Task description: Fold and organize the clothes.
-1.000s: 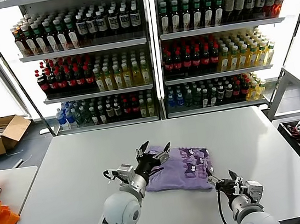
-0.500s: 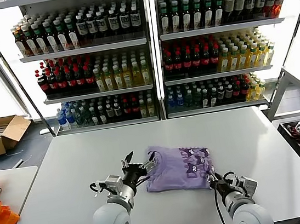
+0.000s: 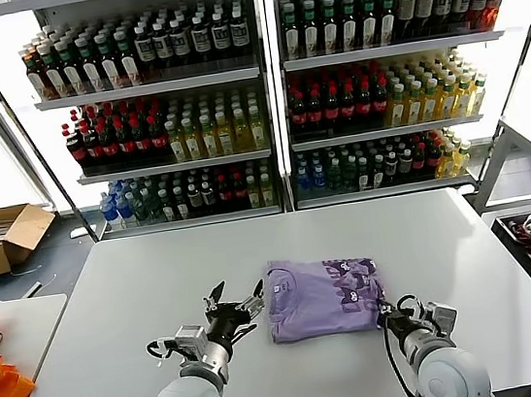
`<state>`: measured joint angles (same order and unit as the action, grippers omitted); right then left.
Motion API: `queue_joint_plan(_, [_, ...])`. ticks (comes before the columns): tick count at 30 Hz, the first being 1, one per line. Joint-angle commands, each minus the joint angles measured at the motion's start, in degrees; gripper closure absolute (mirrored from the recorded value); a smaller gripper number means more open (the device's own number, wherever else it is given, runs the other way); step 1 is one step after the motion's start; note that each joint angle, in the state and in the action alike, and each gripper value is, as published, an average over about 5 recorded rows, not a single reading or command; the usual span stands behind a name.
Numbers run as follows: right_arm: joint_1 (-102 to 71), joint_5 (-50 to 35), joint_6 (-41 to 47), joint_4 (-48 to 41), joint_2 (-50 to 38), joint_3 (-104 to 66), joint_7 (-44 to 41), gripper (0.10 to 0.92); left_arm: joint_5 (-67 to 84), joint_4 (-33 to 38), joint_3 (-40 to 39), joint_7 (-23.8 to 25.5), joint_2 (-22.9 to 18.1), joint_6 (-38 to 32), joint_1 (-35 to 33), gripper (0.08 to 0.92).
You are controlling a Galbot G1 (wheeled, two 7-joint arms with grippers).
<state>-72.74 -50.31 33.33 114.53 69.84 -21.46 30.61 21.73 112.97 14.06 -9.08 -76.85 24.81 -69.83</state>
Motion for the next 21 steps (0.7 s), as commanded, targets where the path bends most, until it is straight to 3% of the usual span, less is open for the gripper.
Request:
queue_joint_plan(1, [3.68, 10.59, -0.02, -2.96, -7.33, 0.11, -8.10, 0.885, -0.48, 4.02, 3.80, -0.51, -0.24, -1.00, -3.40, 0.177])
queue_joint_plan(12, [1.13, 29.93, -0.73, 4.43, -5.74, -1.70, -13.57, 0.583, -4.23, 5.09, 6.66, -2.26, -1.40, -6.19, -5.11, 0.177])
queue_joint_plan(16, [3.92, 31.38, -1.05, 5.22, -4.69, 3.42, -16.32, 0.470, -4.77, 6.86, 6.85, -2.13, -1.63, -6.08, -7.02, 0.177])
queue_joint_plan(21, [13.60, 32.25, -2.52, -1.40, -6.81, 12.83, -20.85, 0.340, -6.69, 8.51, 7.18, -1.45, -1.78, -6.10, -10.61, 0.177])
